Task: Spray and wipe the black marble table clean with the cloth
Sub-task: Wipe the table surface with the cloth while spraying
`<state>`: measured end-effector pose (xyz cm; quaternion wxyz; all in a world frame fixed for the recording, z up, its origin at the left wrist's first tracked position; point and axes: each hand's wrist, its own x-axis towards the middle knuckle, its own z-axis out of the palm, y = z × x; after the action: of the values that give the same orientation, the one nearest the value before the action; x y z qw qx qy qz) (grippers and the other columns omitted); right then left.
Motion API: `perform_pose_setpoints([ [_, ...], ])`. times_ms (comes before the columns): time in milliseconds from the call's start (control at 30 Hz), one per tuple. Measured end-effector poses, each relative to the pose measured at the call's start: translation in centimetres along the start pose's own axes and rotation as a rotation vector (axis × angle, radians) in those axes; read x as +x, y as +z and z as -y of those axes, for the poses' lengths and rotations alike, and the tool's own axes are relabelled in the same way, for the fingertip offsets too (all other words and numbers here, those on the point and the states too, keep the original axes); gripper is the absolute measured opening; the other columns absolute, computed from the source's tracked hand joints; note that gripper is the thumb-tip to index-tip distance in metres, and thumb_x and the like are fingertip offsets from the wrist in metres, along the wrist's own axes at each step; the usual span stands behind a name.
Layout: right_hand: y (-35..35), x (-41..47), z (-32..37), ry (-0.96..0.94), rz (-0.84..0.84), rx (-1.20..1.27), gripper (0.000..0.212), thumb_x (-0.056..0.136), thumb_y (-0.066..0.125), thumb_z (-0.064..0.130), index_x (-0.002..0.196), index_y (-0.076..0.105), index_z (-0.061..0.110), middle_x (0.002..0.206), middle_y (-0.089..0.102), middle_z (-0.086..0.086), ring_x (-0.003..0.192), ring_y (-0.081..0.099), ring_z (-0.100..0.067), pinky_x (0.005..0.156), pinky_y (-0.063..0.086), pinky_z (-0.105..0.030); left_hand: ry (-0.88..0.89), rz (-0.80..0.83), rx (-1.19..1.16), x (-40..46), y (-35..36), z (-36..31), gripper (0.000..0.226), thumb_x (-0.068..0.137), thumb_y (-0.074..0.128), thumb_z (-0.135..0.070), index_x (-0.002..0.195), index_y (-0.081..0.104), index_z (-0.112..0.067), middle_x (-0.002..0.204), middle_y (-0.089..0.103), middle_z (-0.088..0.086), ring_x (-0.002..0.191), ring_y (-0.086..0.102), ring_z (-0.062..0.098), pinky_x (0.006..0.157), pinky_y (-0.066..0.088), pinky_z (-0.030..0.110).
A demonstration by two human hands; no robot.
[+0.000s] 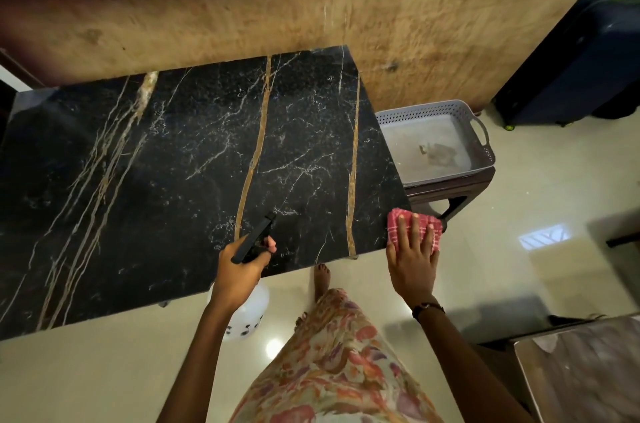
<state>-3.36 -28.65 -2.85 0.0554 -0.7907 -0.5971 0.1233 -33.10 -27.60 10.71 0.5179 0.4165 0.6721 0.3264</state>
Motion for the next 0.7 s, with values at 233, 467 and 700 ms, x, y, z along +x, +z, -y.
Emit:
perform_pose_setpoints([
  [233, -1.2, 3.6, -0.1, -0.131, 0.112, -0.041, 0.069, 0.094, 0.006, 0.060, 0.149, 0.027, 0.024, 0.156, 0.028, -0.005, 0.142, 0.022, -0.036, 0.105, 0.029, -0.066, 0.004, 0.005, -0.004, 1.9, -0.1, -1.8, 0.018, 0.087, 0.053, 0.006, 0.087, 0.067, -0.005, 0.053, 0.061, -0.013, 0.051, 0.053, 0.005, 0.079, 0.050, 0.055],
  [467, -2.0, 10.5, 2.6, -0.163, 0.138, -0.017, 0.066, 0.089, 0.028, 0.054, 0.148, 0.026, 0.025, 0.155, 0.029, -0.007, 0.141, 0.023, -0.040, 0.104, 0.026, -0.069, -0.018, 0.002, 0.003, 6.5, 1.0, -3.9, 0.019, 0.086, 0.053, 0.007, 0.087, 0.066, -0.006, 0.053, 0.062, -0.013, 0.048, 0.055, -0.001, 0.082, 0.046, 0.061],
  [700, -2.2, 21.7, 7.5, -0.183, 0.172, 0.001, 0.072, 0.085, 0.022, 0.058, 0.149, 0.026, 0.025, 0.158, 0.023, -0.006, 0.143, 0.015, -0.041, 0.106, 0.015, -0.070, -0.034, -0.048, -0.016, 14.2, 2.6, -7.4, 0.024, 0.083, 0.051, 0.012, 0.081, 0.066, -0.007, 0.084, 0.067, 0.013, 0.044, 0.053, -0.002, 0.049, 0.040, 0.015],
])
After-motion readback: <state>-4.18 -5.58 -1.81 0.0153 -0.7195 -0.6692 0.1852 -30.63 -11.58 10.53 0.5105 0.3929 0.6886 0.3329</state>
